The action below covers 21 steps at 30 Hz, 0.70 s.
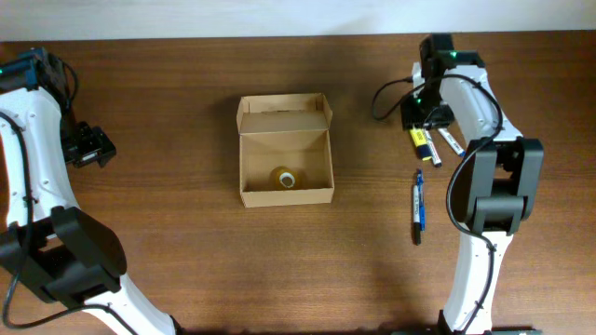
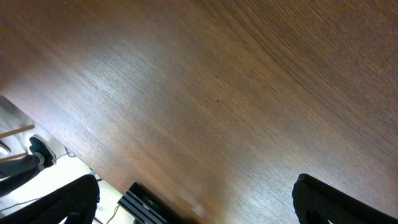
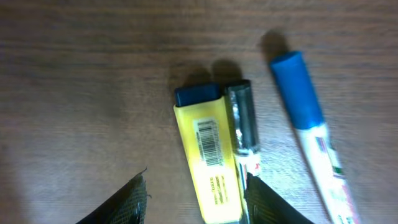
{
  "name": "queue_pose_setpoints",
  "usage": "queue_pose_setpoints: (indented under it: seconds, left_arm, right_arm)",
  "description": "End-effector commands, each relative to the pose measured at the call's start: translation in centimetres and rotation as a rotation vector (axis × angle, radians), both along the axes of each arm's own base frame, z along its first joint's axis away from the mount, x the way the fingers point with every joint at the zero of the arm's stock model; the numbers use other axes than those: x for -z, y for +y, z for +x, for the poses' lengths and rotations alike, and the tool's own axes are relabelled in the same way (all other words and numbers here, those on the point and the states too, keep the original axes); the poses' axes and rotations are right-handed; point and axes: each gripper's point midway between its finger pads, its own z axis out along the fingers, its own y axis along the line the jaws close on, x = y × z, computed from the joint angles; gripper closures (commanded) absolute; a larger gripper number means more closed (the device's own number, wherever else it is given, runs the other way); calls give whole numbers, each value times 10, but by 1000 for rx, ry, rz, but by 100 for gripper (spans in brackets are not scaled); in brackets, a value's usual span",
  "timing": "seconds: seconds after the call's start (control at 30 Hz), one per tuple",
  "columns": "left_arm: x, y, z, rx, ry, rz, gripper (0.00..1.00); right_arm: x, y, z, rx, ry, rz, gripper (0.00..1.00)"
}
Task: Pack container
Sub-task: 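Move the right gripper back and grasp the yellow highlighter, then place the yellow highlighter into the box and withdraw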
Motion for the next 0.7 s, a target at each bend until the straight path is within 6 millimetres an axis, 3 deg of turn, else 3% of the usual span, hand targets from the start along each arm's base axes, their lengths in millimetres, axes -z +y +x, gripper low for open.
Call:
queue_pose_setpoints:
  seconds: [0.0,0.37,0.4,0.47,0.67]
  left_arm:
    - [3,2,-1,4,11,-8,0]
    - [3,2,-1,4,11,-8,0]
    - [3,2,-1,4,11,-8,0]
    - [3,2,-1,5,11,-9,0]
    - [3,2,-1,4,11,-8,0]
  right_arm:
    - [15,4,-8,-14,26,14,49]
    - [36,6,-18,-14,45,25,49]
    - [36,6,-17,-14,43,25,58]
    - [37,7,-17,-11,41,28,94]
    - [23,13,-13,-8,19,68,96]
